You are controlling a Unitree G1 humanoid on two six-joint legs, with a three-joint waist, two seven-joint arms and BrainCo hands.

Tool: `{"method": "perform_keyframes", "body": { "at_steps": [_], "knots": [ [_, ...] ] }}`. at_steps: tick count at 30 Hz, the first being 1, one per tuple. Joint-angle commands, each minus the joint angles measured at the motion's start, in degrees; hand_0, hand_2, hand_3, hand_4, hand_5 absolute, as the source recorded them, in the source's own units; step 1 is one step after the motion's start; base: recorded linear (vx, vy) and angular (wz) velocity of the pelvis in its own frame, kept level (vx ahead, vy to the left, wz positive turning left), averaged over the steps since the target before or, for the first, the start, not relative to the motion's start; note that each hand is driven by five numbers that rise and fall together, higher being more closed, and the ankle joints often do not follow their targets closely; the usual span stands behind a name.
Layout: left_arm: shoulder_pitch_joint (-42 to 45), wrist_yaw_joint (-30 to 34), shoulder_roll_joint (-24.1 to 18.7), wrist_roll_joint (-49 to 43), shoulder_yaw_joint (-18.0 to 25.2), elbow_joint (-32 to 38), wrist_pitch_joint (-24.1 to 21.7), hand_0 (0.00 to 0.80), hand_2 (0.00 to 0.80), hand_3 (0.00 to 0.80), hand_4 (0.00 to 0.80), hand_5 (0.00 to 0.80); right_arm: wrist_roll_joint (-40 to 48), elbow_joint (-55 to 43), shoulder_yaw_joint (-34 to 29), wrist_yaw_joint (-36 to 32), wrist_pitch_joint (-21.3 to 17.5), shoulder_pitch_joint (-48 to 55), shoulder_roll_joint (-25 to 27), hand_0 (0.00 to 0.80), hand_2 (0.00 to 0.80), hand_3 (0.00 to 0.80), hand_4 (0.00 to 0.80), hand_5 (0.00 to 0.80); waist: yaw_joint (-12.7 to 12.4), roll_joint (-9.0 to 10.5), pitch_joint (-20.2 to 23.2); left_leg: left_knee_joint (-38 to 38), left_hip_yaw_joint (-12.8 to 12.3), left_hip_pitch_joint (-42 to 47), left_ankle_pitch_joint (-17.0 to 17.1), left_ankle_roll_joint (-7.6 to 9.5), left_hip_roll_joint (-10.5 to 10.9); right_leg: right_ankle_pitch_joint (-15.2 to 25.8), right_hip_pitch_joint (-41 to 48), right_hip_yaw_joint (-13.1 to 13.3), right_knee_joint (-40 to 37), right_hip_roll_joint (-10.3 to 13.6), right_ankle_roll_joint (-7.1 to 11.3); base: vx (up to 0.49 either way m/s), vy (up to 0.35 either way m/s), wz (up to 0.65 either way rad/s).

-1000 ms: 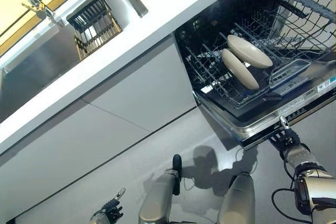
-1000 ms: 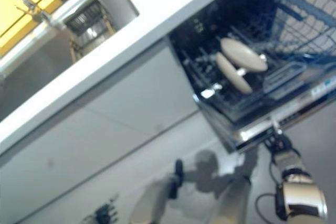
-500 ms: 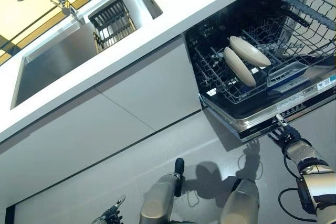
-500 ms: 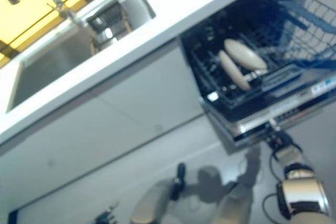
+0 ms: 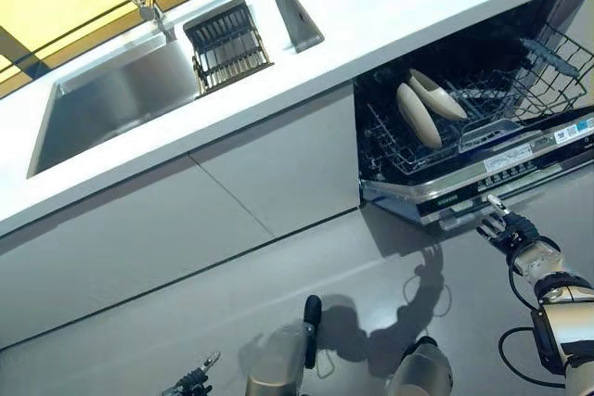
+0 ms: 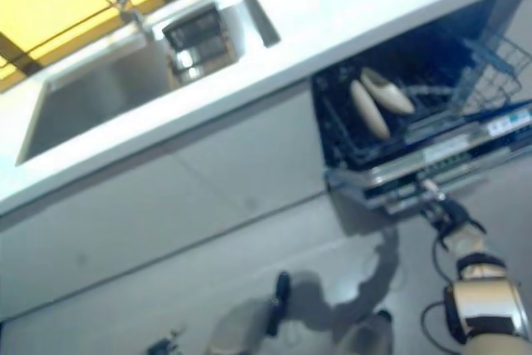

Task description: Take plates into dishwasher

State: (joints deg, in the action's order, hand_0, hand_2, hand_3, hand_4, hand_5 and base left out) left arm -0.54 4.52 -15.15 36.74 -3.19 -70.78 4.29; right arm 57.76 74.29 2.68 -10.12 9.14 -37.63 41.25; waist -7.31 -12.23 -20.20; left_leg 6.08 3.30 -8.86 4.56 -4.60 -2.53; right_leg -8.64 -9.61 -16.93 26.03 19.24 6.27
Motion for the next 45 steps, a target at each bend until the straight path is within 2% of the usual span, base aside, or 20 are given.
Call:
{"method": "perform_keyframes", "body": {
  "at_steps": [1,5,11,17,23,27,33,38,41,43,45],
  "knots": [
    [-1.6,-0.6,-4.7,-3.4,-0.5,-0.7,-1.4,0.0,0.0,0.0,0.0,0.0,-6.1,-5.7,0.4,-6.9,-3.1,-15.3,-3.2,0.0,0.0,0.0,0.0,0.0,-4.0,4.56,2.0,5.2,-0.5,1.4,-1.9,0.66,-0.8,3.1,6.0,1.0,-5.8,-0.8,-1.93,0.072,-0.048,0.07],
    [-1.6,-1.3,-5.6,-4.7,0.4,-1.3,-1.7,0.0,0.0,0.0,0.0,0.0,-10.5,-4.9,1.7,-8.5,-2.4,-12.0,-3.2,0.0,0.0,0.0,0.0,0.0,-4.1,7.39,3.4,3.0,-0.2,3.6,-1.9,0.74,-1.9,4.0,8.8,1.1,-9.4,-2.4,-1.82,0.136,-0.079,-0.02],
    [-1.9,-1.6,-5.9,-5.8,0.5,-2.1,-1.9,0.0,0.0,0.0,0.0,0.0,-13.1,-4.7,2.2,-9.8,-1.9,-8.6,-4.2,0.0,0.0,0.0,0.0,0.0,-4.1,9.45,5.9,1.4,-0.2,5.3,-1.5,0.7,-3.4,5.2,11.2,1.1,-12.9,-4.0,-1.75,0.104,-0.027,0.11],
    [-1.6,-1.8,-5.7,-6.0,0.5,-3.0,-2.1,0.0,0.0,0.0,0.0,0.0,-18.0,-5.0,2.7,-10.2,-1.5,-5.9,-5.2,0.0,0.0,0.0,0.0,0.0,-4.1,10.62,8.5,-0.9,-0.5,6.6,-1.1,0.56,-4.2,6.2,13.1,1.3,-16.2,-4.9,-1.4,0.067,0.003,0.01],
    [-2.1,-1.9,-5.7,-5.2,0.7,-4.1,-2.5,0.0,0.0,0.0,0.0,0.0,-33.2,-4.2,7.4,-10.0,-0.9,-2.9,-5.8,0.0,0.0,0.0,0.0,0.0,-4.1,11.89,11.3,-5.6,-0.6,7.9,0.8,0.19,-4.7,8.2,14.7,1.0,-20.8,-5.6,-0.52,0.02,0.002,-0.01],
    [-3.1,-2.3,-5.8,-5.0,0.8,-4.6,-2.7,0.0,0.0,0.0,0.0,0.0,-39.4,-4.2,10.8,-9.1,0.4,-0.9,-6.4,0.0,0.0,0.0,0.0,0.0,-4.2,12.87,12.8,-8.9,-0.8,8.5,2.2,-0.16,-4.8,9.7,15.8,0.6,-23.9,-6.1,0.04,0.0,0.0,0.0],
    [-4.4,-2.6,-5.7,-5.5,0.4,-5.3,-2.4,0.0,0.0,0.0,0.0,0.0,-42.4,-4.7,12.3,-7.8,2.1,3.3,-9.6,0.0,0.0,0.0,0.0,0.0,-3.7,13.72,14.6,-11.0,-1.1,8.8,2.7,-0.46,-5.0,10.7,16.7,0.0,-26.6,-6.7,0.36,0.002,-0.002,0.01],
    [-4.6,-2.7,-4.8,-8.2,-0.2,-5.7,-2.0,0.0,0.0,0.0,0.0,0.0,-48.2,-5.1,13.0,-4.5,-1.2,9.8,-13.4,0.0,0.0,0.0,0.0,0.0,-3.2,14.01,15.6,-11.1,-1.5,8.3,2.6,-0.65,-5.0,11.7,17.3,-0.3,-28.7,-7.0,0.72,0.0,-0.002,0.02],
    [-4.6,-3.5,-4.1,-12.7,-1.7,-5.7,-2.2,0.0,0.0,0.0,0.0,0.0,-53.3,-5.4,14.4,-1.0,-3.5,13.5,-15.6,0.0,0.0,0.0,0.0,0.0,-2.6,14.21,16.2,-11.1,-1.9,8.2,2.4,-0.74,-5.1,12.4,17.2,-0.1,-29.8,-7.2,0.93,0.0,0.0,0.0],
    [-4.8,-4.4,-3.7,-17.7,-3.5,-5.5,-2.3,0.0,0.0,0.0,0.0,0.0,-60.8,-5.8,16.5,3.3,-5.3,15.9,-17.1,0.0,0.0,0.0,0.0,0.0,-2.1,14.31,16.5,-11.1,-2.4,8.4,2.1,-0.8,-5.3,12.8,16.9,0.3,-30.5,-7.2,1.12,0.0,0.0,0.0],
    [-4.9,-4.8,-3.4,-21.8,-5.0,-5.3,-2.3,0.0,0.0,0.0,0.0,0.0,-63.5,-5.9,18.0,5.1,-5.7,16.8,-17.7,0.0,0.0,0.0,0.0,0.0,-1.9,14.3,16.6,-11.1,-2.7,8.6,2.0,-0.8,-5.5,13.0,16.7,0.5,-30.8,-7.2,1.18,-0.003,0.0,-0.02]
  ]
}}
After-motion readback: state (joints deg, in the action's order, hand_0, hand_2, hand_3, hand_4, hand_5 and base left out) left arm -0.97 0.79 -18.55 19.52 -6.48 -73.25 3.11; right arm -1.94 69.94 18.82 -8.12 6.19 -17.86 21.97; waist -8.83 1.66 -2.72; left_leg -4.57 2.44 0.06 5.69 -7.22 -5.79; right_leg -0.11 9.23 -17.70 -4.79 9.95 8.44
